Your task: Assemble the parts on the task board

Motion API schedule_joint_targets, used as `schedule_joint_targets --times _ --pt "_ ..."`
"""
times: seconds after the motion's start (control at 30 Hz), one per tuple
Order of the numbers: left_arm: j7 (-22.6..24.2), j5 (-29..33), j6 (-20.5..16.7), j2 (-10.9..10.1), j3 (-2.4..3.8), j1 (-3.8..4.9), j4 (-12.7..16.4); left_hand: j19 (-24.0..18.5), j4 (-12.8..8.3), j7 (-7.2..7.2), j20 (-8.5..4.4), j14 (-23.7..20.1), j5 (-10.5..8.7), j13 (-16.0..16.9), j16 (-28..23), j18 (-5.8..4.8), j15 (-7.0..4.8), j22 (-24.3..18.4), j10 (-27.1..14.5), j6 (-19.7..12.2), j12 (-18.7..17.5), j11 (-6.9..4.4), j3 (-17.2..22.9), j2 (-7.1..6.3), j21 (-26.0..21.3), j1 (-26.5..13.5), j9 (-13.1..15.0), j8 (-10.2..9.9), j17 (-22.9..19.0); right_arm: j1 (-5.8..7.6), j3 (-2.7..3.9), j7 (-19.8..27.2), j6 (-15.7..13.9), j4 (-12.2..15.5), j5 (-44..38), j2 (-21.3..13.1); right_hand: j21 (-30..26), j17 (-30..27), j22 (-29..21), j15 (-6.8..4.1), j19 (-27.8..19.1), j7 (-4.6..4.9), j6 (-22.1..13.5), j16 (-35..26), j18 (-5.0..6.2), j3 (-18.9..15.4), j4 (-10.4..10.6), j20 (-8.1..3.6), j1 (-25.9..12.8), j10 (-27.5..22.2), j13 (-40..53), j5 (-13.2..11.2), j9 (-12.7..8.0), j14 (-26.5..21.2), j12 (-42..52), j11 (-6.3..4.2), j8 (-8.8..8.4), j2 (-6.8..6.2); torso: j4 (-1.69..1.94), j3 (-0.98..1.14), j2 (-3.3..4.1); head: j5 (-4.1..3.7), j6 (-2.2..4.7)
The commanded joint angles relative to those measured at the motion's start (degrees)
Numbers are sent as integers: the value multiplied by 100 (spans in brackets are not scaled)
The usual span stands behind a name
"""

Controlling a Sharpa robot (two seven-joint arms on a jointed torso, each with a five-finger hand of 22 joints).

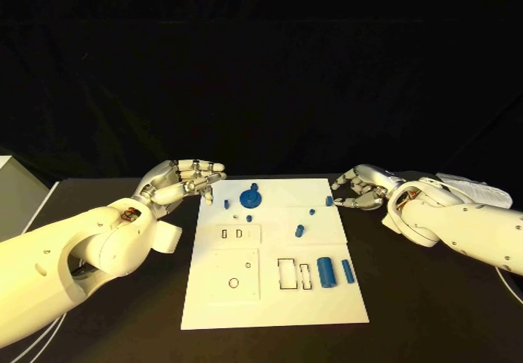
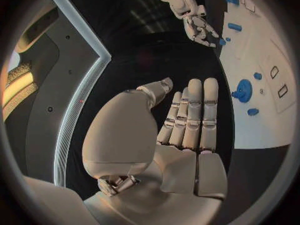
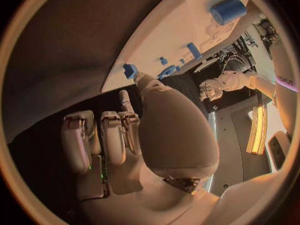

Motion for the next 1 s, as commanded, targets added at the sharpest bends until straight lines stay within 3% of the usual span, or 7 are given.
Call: schedule_joint_targets --times 0.03,0.27,0.63,1.0 --pt "29 -15 98 -2 5 0 16 -43 -2 74 5 -42 6 -4 22 90 18 9 -42 -33 27 11 24 0 21 -3 9 31 -6 -23 -1 15 157 -41 -55 35 26 1394 1508 23 600 10 -42 20 -83 -5 -8 35 16 608 1509 -28 -5 582 12 43 -25 -41 -3 -1 -1 1 -20" --pt "26 -19 97 -11 5 0 21 -43 -2 74 5 -42 6 -4 22 90 18 9 -42 -33 27 11 24 0 21 -3 9 31 -6 -60 -3 -4 191 -100 -46 109 26 1400 1508 21 600 6 -20 22 -83 2 16 35 2 608 1509 3 -4 583 12 42 -16 -20 3 0 -7 -8 -47" --pt "17 -27 91 -20 5 0 21 -55 -14 70 6 -43 6 -4 32 91 17 15 -43 -36 35 9 47 -3 39 -7 17 39 -10 -136 -9 9 313 -169 8 208 26 1396 1508 -67 600 -56 186 20 -83 94 99 -28 -23 608 1509 37 15 582 12 -1 70 64 -7 12 -5 2 -85" --pt "12 -33 84 -21 5 1 18 -55 -14 70 6 -43 6 -4 32 91 17 15 -43 -36 35 9 47 -3 39 -7 17 39 -10 -148 -10 -45 276 -201 -13 254 26 1396 1508 -130 600 -111 298 20 -83 220 124 -90 -9 608 1509 51 17 582 12 -52 111 132 -3 9 -9 -9 -96"
